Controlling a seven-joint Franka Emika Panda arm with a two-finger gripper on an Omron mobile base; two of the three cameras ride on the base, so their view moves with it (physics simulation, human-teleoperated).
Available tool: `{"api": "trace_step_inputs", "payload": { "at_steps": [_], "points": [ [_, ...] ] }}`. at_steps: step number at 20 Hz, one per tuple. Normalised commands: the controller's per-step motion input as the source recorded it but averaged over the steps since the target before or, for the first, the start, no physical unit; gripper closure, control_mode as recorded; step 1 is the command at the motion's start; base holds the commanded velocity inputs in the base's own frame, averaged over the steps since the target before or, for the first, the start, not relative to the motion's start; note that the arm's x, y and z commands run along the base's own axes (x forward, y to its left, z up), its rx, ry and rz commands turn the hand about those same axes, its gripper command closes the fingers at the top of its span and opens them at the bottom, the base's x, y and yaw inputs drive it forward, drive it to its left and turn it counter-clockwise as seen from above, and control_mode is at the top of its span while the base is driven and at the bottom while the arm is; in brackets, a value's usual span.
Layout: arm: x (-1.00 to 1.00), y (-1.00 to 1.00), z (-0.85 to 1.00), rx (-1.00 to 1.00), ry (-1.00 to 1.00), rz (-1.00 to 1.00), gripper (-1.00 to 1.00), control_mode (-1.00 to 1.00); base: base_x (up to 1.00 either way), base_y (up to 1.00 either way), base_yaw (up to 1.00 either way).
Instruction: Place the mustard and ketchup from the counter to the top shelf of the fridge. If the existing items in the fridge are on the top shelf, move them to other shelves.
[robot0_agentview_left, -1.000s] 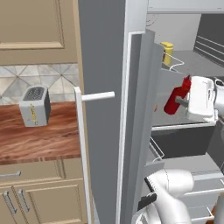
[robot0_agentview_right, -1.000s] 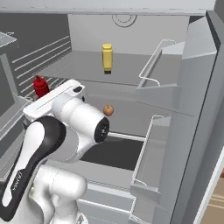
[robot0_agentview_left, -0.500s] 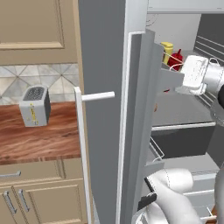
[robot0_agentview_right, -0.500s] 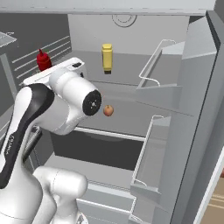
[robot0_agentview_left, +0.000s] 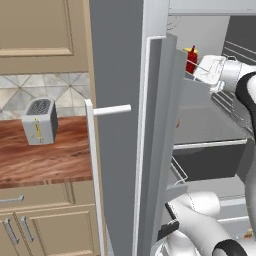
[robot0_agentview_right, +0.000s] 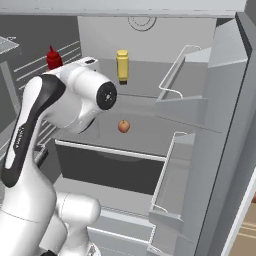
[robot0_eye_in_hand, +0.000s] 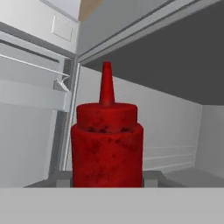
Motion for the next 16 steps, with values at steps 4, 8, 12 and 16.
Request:
{"api": "trace_step_inputs", "payload": {
  "at_steps": [4, 8, 12, 16],
  "points": [
    [0.37, 0.37, 0.0, 0.0, 0.0, -0.04, 1.0, -1.0, 0.0, 0.0, 0.0],
    [0.34, 0.27, 0.0, 0.0, 0.0, -0.14, 1.0, -1.0, 0.0, 0.0, 0.0],
    [0.32, 0.12, -0.01, 0.0, 0.01, -0.22, 1.0, -1.0, 0.0, 0.0, 0.0],
    [0.32, 0.05, -0.02, 0.0, 0.06, -0.17, 1.0, -1.0, 0.0, 0.0, 0.0]
  ]
}}
